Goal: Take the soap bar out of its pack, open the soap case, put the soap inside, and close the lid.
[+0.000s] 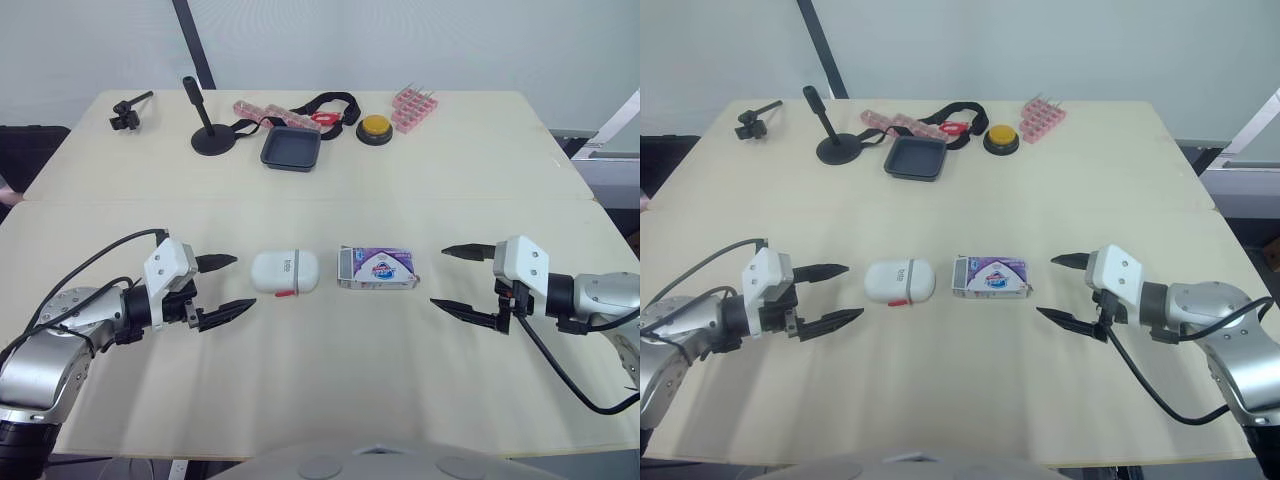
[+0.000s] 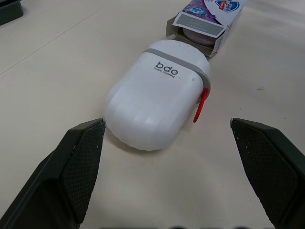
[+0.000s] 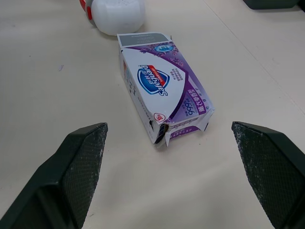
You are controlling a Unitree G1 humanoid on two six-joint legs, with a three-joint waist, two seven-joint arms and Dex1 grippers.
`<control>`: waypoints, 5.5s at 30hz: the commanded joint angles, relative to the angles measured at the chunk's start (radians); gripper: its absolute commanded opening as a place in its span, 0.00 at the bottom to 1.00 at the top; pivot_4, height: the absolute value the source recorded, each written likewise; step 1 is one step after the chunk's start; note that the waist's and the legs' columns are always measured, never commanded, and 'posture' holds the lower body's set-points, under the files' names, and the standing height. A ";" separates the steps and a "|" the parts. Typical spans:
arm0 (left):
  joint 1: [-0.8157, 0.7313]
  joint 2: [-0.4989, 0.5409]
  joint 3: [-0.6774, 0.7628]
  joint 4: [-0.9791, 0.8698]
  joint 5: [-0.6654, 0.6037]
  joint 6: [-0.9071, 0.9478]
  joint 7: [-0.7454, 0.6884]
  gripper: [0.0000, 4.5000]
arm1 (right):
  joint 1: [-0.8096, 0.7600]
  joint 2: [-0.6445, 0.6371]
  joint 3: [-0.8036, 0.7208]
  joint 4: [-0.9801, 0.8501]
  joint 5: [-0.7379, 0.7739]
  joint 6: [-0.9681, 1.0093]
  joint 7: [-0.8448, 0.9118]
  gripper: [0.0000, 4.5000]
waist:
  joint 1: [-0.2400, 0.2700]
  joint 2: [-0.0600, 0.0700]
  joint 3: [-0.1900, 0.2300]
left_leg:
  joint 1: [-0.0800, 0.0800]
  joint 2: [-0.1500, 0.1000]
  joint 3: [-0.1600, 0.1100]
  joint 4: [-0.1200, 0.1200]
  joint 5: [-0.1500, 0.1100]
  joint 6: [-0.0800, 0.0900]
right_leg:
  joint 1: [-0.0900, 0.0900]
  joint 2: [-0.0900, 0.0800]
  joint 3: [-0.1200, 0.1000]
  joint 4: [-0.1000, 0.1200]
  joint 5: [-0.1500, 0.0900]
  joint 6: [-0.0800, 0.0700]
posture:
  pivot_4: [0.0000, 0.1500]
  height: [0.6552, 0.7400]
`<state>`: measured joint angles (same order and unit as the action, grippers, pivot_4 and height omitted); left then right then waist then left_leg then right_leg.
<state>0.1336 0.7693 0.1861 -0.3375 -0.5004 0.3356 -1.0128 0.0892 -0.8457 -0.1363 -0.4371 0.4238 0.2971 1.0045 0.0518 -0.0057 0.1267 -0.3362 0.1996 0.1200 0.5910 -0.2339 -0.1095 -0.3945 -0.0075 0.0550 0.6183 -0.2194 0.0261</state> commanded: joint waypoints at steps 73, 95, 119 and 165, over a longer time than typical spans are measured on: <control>0.029 -0.081 -0.020 -0.096 0.025 -0.056 0.096 1.00 | -0.500 0.202 0.400 0.571 -0.268 -0.156 0.217 0.60 | -0.002 -0.001 0.000 | -0.002 0.000 0.000 0.008 0.001 0.001 | -0.003 0.000 0.001 0.011 0.000 -0.001 | 1.00 1.00; 0.020 -0.083 -0.039 -0.075 0.045 -0.071 0.088 1.00 | -0.393 -0.020 0.281 0.257 -0.233 -0.078 0.229 0.60 | 0.000 0.000 0.000 | -0.002 0.001 0.000 0.008 0.001 0.001 | -0.003 0.000 0.001 0.010 0.000 -0.001 | 1.00 1.00; -0.013 -0.096 -0.079 -0.030 0.065 -0.096 0.079 1.00 | -0.398 -0.099 0.295 0.249 -0.293 -0.037 0.236 0.60 | 0.002 0.000 0.000 | -0.002 0.000 0.001 0.008 -0.001 0.005 | -0.004 0.000 0.001 0.010 -0.001 -0.002 | 1.00 1.00; -0.021 -0.100 -0.095 0.016 0.094 -0.132 0.076 1.00 | -0.321 -0.115 -0.057 0.501 -0.272 0.225 -0.141 0.60 | -0.006 0.001 -0.001 | -0.002 0.000 0.001 0.009 -0.002 0.011 | -0.003 -0.001 0.001 0.010 -0.003 -0.006 | 1.00 1.00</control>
<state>0.1170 0.6682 0.0881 -0.3175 -0.4149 0.2225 -0.9373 -0.2126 -0.9683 -0.1992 0.0415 0.1825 0.4599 0.9381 0.0453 -0.0042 0.1257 -0.3384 0.1995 0.1210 0.6004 -0.2358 -0.0986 -0.3976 -0.0084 0.0559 0.6287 -0.2223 0.0206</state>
